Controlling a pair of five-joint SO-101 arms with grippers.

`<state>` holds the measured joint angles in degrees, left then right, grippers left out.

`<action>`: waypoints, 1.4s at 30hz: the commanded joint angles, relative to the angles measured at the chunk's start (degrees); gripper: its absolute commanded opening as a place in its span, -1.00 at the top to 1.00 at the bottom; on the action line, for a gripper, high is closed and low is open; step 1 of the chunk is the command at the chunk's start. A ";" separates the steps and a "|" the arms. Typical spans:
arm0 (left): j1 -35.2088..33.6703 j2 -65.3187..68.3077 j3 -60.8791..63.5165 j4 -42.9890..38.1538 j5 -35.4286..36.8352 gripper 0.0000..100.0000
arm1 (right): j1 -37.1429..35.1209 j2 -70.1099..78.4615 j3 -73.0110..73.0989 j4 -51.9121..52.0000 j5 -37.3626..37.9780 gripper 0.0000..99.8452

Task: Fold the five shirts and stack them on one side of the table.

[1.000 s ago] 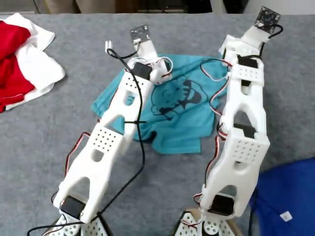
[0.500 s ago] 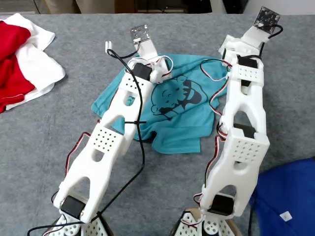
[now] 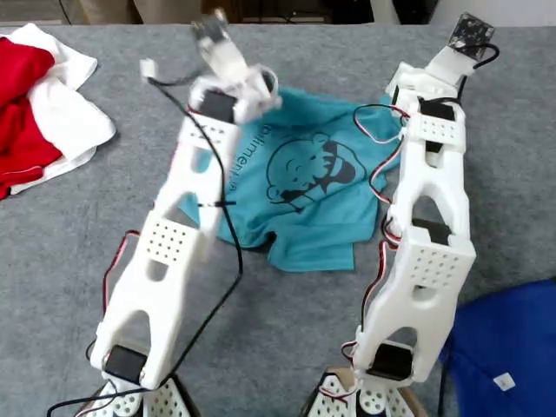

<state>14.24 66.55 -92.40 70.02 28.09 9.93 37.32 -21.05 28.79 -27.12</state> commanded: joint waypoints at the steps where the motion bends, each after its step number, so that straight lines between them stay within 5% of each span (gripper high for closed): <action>1: -1.85 -11.47 -2.81 1.58 -0.26 0.96 | 0.04 -10.51 -2.24 7.38 -2.90 0.99; 7: -3.34 -24.04 -2.55 14.51 -4.92 0.96 | -3.74 -23.34 -5.41 26.81 -2.81 0.99; 15: -12.57 -37.41 -2.81 26.37 -5.63 0.96 | -5.32 -37.93 -13.49 34.81 -2.55 0.99; 21: -20.13 -47.96 -2.99 28.92 -6.33 0.96 | -7.60 -49.45 -17.80 34.64 -3.08 0.99; 30: -21.27 -68.88 -2.46 29.80 -17.41 0.96 | -9.63 -61.23 -28.79 34.99 -2.29 0.99; 42: -33.32 -84.00 4.75 30.77 -19.78 0.96 | -9.63 -63.34 -34.33 39.91 8.09 0.99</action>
<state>-16.97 -15.21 -91.69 99.91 8.75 0.79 -25.80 -54.20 66.68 -20.18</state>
